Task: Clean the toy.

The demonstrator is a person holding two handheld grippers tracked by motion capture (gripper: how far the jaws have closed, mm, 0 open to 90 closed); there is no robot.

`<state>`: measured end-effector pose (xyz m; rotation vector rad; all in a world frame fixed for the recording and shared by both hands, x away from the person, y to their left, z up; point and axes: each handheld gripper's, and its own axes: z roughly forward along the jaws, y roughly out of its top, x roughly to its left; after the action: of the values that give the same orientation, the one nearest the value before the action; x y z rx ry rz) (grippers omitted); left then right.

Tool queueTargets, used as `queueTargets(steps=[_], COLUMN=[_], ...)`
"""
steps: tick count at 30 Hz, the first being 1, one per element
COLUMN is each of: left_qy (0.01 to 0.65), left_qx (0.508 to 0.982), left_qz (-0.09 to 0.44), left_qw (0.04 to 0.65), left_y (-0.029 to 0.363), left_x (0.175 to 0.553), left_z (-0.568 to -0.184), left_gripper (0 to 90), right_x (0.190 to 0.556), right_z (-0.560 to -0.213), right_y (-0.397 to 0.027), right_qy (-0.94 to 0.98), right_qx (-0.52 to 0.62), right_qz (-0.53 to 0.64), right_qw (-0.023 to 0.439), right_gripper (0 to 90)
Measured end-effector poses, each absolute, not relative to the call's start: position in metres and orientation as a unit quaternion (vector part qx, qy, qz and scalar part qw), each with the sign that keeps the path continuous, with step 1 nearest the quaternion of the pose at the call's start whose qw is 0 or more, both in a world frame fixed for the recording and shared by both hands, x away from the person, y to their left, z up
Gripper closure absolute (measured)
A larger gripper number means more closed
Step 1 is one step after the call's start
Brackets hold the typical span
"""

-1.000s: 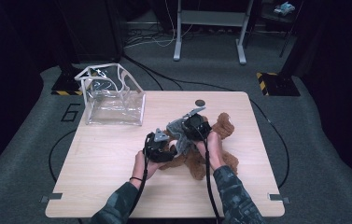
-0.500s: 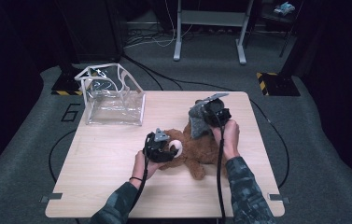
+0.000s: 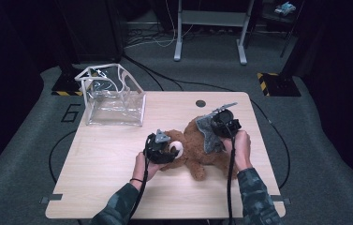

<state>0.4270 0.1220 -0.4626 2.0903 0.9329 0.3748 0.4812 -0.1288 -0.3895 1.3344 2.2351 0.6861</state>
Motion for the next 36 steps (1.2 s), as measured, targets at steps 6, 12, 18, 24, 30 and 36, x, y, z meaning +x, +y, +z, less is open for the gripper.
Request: queueTargets(steps=[6,12,18,24,30,36], left_qy=[0.368,0.366,0.362,0.362,0.363,0.364], left_qx=[0.825,0.825,0.830,0.831,0.830,0.828], left_qz=[0.146,0.144,0.143,0.138,0.136,0.140], left_qw=[0.403,0.405,0.399,0.400,0.402,0.403], left_y=[0.124,0.125,0.125,0.125,0.126,0.126], left_x=[0.427,0.427,0.428,0.428,0.428,0.428], left_z=[-0.464,-0.465,-0.463,-0.463,-0.463,-0.464], left_gripper=[47.0,47.0,47.0,47.0,46.9,46.9], right_x=[0.499,0.516,0.528,0.534,0.533,0.523], right_z=[-0.396,-0.399,-0.404,-0.413,-0.410,-0.380], right_y=[-0.100,-0.079,-0.058,-0.037,-0.029,-0.057], right_qy=[0.817,0.826,0.834,0.845,0.833,0.810], right_qx=[0.470,0.465,0.464,0.454,0.446,0.439], right_qz=[0.249,0.243,0.243,0.249,0.317,0.378], right_qw=[0.223,0.207,0.170,0.134,0.083,0.091], right_gripper=[80.9,81.0,81.1,81.2,81.2,81.1])
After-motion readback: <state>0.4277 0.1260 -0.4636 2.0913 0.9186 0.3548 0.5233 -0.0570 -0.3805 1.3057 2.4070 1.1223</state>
